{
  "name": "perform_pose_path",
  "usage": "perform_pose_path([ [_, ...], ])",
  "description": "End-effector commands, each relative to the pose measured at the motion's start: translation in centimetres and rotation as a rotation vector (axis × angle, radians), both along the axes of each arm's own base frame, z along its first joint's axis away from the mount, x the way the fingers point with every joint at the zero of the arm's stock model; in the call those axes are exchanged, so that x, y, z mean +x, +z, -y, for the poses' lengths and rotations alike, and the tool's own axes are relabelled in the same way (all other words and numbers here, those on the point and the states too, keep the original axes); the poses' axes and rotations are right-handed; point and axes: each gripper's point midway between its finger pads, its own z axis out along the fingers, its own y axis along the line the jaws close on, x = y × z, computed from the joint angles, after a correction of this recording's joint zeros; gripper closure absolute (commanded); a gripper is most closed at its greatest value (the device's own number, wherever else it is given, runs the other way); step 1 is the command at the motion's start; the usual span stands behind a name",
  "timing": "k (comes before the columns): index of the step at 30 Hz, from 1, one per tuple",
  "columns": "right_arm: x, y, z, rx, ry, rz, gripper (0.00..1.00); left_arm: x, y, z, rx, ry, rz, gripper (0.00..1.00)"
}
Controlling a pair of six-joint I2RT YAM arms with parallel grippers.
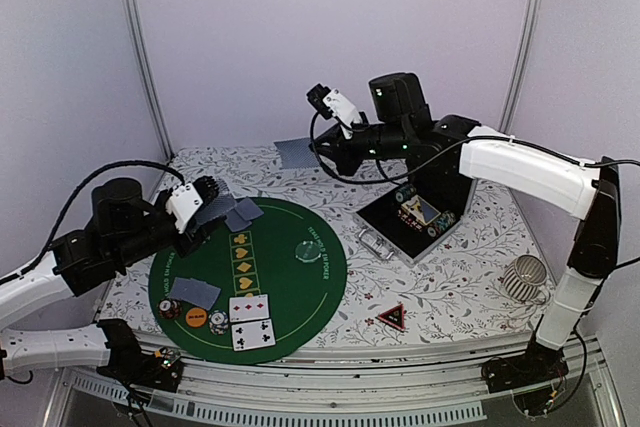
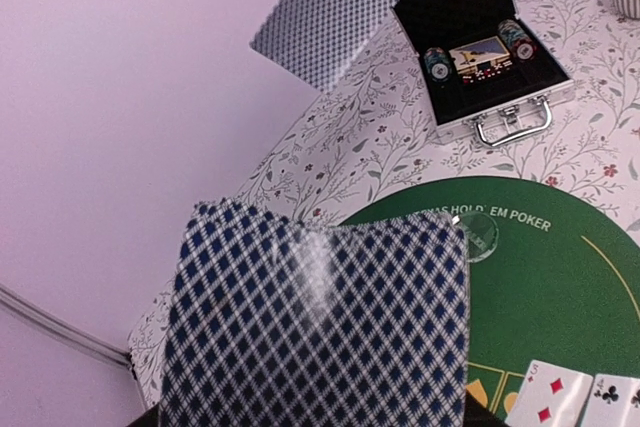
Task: Distribute texas hold em gaming equipment
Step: Flop the poker card in the community card area.
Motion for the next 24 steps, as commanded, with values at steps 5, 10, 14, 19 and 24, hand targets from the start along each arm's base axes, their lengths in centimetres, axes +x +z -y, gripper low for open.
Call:
perform_pose_path([
  [5,-0.1,-7.4,-5.3,-0.153,0.226,0.516,0.99,1.0,1.9,-1.1,-0.065,0.083,0.058,0.46],
  [10,-1.8,-10.7,-10.6,-0.157,0.435,0.706,0.99,0.9,1.8,-1.1,-0.067,0.079,0.057,0.46],
  [14,-4.9,-15.2,-13.7,-0.184,0.63,0.81,0.99,0.9,1.8,-1.2,-0.07,0.08,0.059,0.46],
  [19,-8.1,-20.6,-14.5,-0.242,0.816,0.934,0.99,0.8,1.8,-1.2,-0.072,0.077,0.061,0.46],
  [24,-8.9,-24.5,-13.9,-0.307,0.911,0.914,0.99,0.8,1.8,-1.0,-0.072,0.07,0.059,0.46],
])
